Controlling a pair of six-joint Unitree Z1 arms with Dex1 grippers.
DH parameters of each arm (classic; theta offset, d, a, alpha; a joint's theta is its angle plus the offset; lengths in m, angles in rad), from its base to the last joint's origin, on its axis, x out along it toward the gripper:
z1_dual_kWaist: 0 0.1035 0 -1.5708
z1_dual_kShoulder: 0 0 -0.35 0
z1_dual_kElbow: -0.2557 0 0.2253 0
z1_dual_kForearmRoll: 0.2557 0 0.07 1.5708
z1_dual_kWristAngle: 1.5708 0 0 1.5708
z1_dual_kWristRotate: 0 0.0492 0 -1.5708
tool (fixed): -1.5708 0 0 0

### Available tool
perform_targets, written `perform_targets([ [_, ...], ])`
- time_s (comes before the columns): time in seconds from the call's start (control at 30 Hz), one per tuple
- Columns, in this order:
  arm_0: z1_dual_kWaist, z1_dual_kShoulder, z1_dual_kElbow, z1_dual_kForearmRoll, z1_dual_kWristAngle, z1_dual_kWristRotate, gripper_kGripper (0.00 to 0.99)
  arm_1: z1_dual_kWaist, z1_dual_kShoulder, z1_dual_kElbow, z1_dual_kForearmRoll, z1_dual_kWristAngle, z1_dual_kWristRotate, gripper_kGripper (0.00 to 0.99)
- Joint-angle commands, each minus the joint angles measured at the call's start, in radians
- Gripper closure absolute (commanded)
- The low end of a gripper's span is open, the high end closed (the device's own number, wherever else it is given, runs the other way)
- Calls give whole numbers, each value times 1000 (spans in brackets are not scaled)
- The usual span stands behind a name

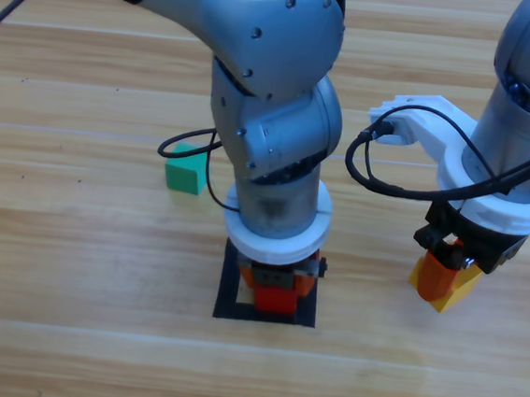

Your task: Stack the blocks in the rectangular block: red at the bottom, yellow in the middle, green on top

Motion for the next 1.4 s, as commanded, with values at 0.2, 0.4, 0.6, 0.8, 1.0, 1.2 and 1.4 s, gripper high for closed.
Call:
perform_targets([
  [0.2,-16,52,8,0,5,22,898,-28,-8,20,-1,18,3,990],
  [0.4,-10,49,16,0,0,37,898,-28,-8,20,-1,21,0,990],
  [0.6,-7,45,14,2,0,46,898,-29,-8,22,-1,21,0,990],
  [0.8,2,26,17,12,3,49,898,-29,-8,22,-1,23,0,990],
  [1.0,8,28,25,12,5,52,898,-28,-8,23,-1,26,-1,990],
  [1.2,8,29,22,12,5,51,898,-29,-8,23,-1,26,-3,990],
  [1.4,11,40,14,12,3,51,898,-29,-8,23,-1,26,-3,990],
])
